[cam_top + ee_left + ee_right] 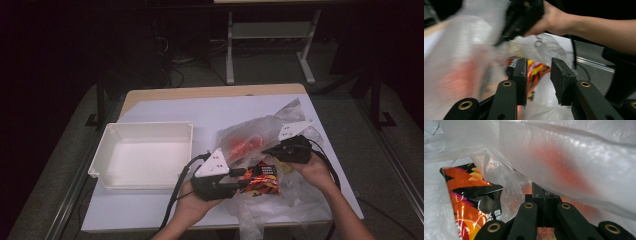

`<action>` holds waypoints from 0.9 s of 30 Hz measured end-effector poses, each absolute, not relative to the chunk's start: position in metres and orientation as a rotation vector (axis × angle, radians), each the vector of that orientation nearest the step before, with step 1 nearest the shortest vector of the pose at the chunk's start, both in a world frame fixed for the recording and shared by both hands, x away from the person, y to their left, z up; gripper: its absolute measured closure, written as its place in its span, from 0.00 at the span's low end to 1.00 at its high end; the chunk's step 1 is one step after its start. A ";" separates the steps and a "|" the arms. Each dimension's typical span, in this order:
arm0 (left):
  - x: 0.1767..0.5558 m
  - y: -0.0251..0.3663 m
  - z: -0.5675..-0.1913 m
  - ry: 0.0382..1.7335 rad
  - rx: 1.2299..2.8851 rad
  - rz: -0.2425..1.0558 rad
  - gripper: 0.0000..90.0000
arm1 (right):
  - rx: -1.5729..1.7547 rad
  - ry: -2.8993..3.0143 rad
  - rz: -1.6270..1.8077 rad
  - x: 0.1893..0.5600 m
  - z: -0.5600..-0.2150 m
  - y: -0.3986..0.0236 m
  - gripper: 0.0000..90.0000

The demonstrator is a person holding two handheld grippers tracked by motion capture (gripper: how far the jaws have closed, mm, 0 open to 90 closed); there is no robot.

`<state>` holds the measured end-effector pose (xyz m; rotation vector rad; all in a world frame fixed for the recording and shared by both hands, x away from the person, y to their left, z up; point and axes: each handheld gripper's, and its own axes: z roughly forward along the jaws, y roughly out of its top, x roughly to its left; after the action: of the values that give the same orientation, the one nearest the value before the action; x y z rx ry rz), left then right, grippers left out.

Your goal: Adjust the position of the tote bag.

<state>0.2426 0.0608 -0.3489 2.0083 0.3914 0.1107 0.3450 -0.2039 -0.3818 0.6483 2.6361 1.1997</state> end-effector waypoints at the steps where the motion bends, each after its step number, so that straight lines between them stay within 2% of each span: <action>1: 0.244 0.057 -0.352 0.385 2.011 0.089 0.75 | 0.649 2.633 1.203 0.346 -0.382 -0.203 1.00; 7: 0.250 0.043 -0.373 0.380 2.073 0.069 0.74 | 0.656 2.629 1.207 0.356 -0.383 -0.193 1.00; 13: 0.258 0.054 -0.390 0.445 2.094 0.080 0.67 | 0.669 2.626 1.196 0.362 -0.387 -0.192 1.00; 27: 0.259 0.074 -0.406 0.497 2.197 0.186 0.65 | 0.710 2.622 1.159 0.367 -0.390 -0.197 1.00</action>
<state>0.2588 0.0745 -0.4057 2.1971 0.4970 0.1860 0.3670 -0.1973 -0.3900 0.7097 2.6222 1.1585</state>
